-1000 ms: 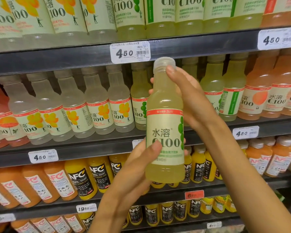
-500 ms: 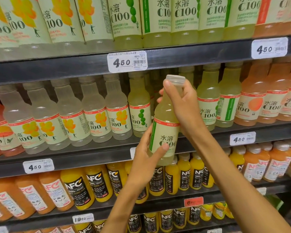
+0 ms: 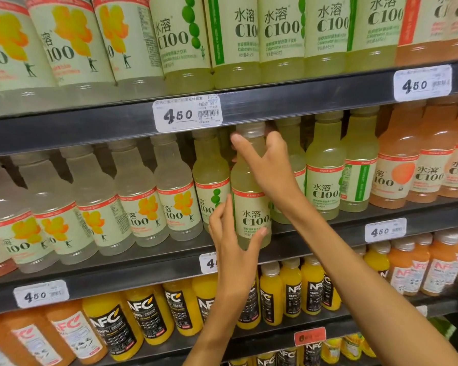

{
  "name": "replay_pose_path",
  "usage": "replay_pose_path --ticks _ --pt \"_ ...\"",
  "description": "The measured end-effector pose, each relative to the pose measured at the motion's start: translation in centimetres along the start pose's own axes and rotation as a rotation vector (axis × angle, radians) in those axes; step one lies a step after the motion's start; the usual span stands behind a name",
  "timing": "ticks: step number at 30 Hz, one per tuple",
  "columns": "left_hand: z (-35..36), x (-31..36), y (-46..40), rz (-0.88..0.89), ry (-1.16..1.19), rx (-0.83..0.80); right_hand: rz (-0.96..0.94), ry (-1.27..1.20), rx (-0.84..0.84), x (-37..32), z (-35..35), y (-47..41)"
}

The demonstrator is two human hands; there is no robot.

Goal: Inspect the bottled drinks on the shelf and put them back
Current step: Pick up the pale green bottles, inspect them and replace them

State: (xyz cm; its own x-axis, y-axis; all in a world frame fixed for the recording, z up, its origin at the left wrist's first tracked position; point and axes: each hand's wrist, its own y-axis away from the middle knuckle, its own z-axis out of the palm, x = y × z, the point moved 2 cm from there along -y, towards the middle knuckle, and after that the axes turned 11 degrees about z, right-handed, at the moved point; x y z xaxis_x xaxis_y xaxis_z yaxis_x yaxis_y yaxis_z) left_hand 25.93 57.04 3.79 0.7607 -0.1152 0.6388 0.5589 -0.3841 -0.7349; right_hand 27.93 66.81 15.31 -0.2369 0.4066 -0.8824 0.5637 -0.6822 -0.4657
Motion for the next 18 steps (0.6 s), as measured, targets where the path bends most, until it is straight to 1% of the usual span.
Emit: replay_pose_path --ticks 4,7,9,10,12,14,18 --pt "1.2 -0.3 -0.1 0.008 -0.061 0.118 -0.046 0.044 0.031 0.4 0.4 -0.1" --pt "1.8 -0.5 -0.1 0.020 -0.210 0.199 -0.157 0.100 0.102 0.9 0.4 0.0" --pt "1.9 -0.5 -0.2 0.068 -0.325 0.248 -0.265 0.181 0.178 0.9 -0.1 0.0" --pt "2.0 -0.5 -0.2 0.082 -0.353 0.257 -0.318 0.231 0.211 1.0 -0.3 0.1" --pt "2.1 -0.2 -0.4 0.052 -0.351 0.240 -0.383 0.285 0.241 0.9 -0.9 0.1" --pt "2.2 -0.1 -0.7 0.020 -0.374 0.220 -0.368 0.314 0.234 0.7 -1.3 -0.1" --pt "2.2 0.4 -1.3 0.065 -0.493 0.179 -0.333 0.444 0.282 0.3 -1.4 -0.6"
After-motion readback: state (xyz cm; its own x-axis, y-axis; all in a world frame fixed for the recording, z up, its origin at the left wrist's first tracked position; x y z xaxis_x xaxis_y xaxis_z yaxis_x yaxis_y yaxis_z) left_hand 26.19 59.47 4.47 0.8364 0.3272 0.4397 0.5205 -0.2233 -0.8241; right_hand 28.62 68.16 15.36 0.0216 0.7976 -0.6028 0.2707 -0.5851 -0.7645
